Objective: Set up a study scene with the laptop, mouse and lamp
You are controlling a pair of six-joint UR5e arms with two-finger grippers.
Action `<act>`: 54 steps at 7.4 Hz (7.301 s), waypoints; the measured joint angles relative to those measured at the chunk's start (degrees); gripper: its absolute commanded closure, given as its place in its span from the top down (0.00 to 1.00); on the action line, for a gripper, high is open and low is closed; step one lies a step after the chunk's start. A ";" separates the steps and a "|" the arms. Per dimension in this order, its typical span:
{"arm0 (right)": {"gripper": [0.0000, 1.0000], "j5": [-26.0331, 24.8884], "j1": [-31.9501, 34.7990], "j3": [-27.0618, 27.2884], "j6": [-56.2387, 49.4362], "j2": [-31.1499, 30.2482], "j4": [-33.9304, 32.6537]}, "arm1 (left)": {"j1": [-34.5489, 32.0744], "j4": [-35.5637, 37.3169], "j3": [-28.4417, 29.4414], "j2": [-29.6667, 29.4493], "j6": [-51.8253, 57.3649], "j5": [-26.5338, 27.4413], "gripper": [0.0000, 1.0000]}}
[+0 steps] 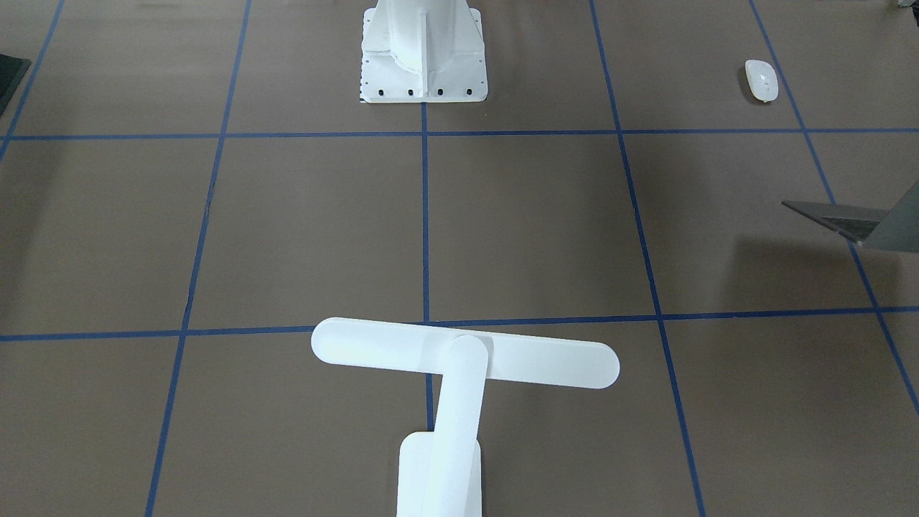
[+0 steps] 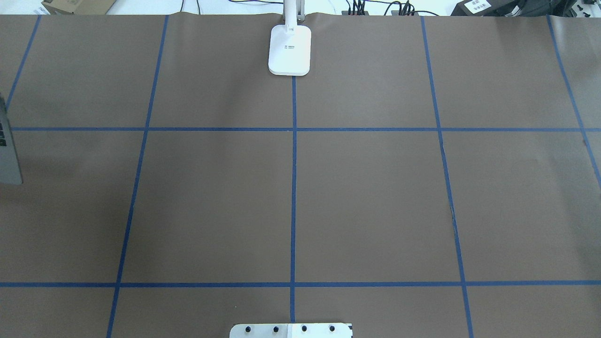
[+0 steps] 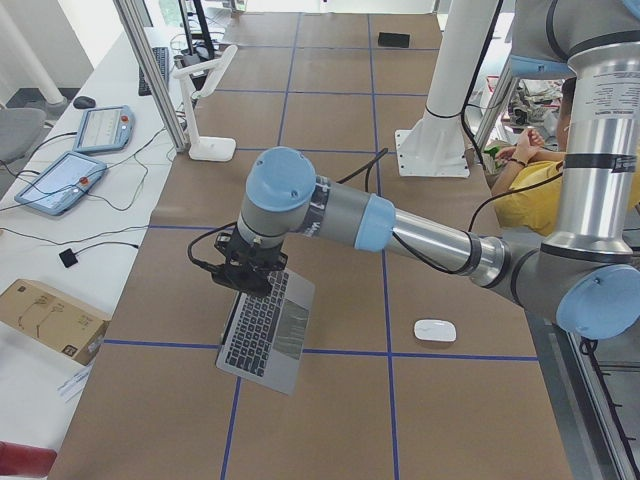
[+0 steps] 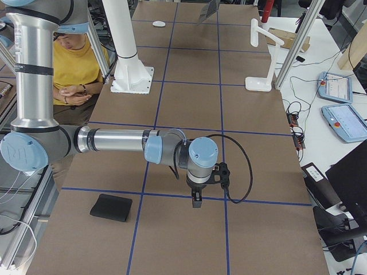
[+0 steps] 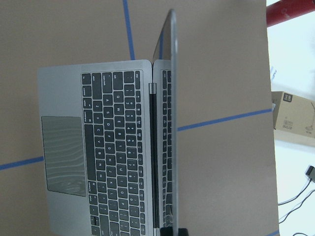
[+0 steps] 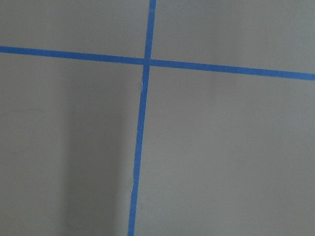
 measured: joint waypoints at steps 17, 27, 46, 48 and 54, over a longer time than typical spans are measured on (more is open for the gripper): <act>1.00 0.00 0.00 -0.12 0.03 0.09 0.00 | 52.27 -3.91 -3.46 -34.86 -65.78 35.60 0.00; 1.00 0.09 -0.06 -0.56 0.03 0.09 0.00 | 60.82 -11.92 19.83 -48.45 -71.60 47.96 0.00; 1.00 0.27 -0.37 -0.83 0.03 0.00 0.00 | 60.38 -17.29 -4.86 -26.58 -48.43 47.05 1.00; 1.00 0.21 -0.36 -0.82 0.17 0.01 0.06 | 60.20 -17.29 -13.33 -13.62 -27.75 46.83 1.00; 1.00 0.32 -0.58 -0.39 0.47 1.43 3.08 | 57.81 -20.49 -24.20 19.94 28.93 41.36 1.00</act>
